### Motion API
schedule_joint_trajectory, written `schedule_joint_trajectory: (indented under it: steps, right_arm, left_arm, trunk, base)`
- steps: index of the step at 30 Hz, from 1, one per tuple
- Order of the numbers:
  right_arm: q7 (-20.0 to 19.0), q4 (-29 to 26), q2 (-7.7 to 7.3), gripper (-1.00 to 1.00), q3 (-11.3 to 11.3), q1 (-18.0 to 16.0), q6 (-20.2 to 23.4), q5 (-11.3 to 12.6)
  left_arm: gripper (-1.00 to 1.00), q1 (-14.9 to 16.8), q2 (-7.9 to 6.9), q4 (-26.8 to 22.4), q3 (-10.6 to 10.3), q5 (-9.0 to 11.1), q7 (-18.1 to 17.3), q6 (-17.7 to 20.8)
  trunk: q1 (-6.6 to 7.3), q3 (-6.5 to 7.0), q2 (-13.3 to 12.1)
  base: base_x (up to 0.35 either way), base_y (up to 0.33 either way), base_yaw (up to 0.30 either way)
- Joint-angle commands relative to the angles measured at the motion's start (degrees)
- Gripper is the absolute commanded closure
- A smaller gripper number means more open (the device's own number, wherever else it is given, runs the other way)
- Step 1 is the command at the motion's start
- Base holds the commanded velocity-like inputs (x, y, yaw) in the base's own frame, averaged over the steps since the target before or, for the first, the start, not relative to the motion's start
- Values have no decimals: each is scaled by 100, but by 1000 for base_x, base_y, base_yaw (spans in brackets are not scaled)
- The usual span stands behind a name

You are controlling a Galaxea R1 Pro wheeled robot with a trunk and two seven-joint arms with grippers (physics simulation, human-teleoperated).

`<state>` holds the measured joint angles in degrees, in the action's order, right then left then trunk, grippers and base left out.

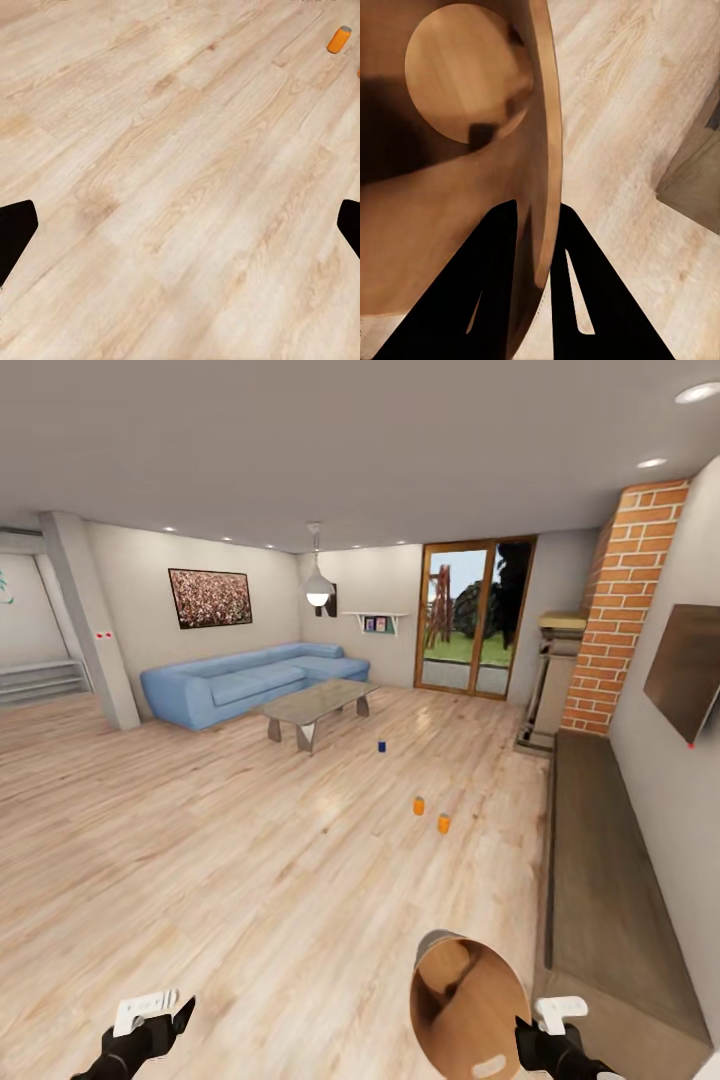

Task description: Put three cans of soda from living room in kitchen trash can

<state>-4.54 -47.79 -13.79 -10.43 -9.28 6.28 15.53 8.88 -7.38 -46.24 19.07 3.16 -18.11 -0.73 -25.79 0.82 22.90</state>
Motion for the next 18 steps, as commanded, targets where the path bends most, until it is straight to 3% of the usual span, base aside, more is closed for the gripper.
schedule_joint_trajectory:
  steps: [1,12,18]
  right_arm:
    - [-30,-11,2,100,5,-3,1,20]
    - [-29,-11,7,100,-3,-3,-1,20]
    - [-29,-11,8,100,-3,-3,0,28]
  left_arm:
    - [-100,0,0,2,0,0,0,0]
    - [-100,0,0,8,0,0,0,9]
    - [-100,0,0,9,0,-6,-2,23]
  trunk:
    - [0,1,2]
    - [0,1,2]
    - [0,15,2]
  base:
    - [274,166,0]
    - [276,165,-1]
    - [280,164,-89]
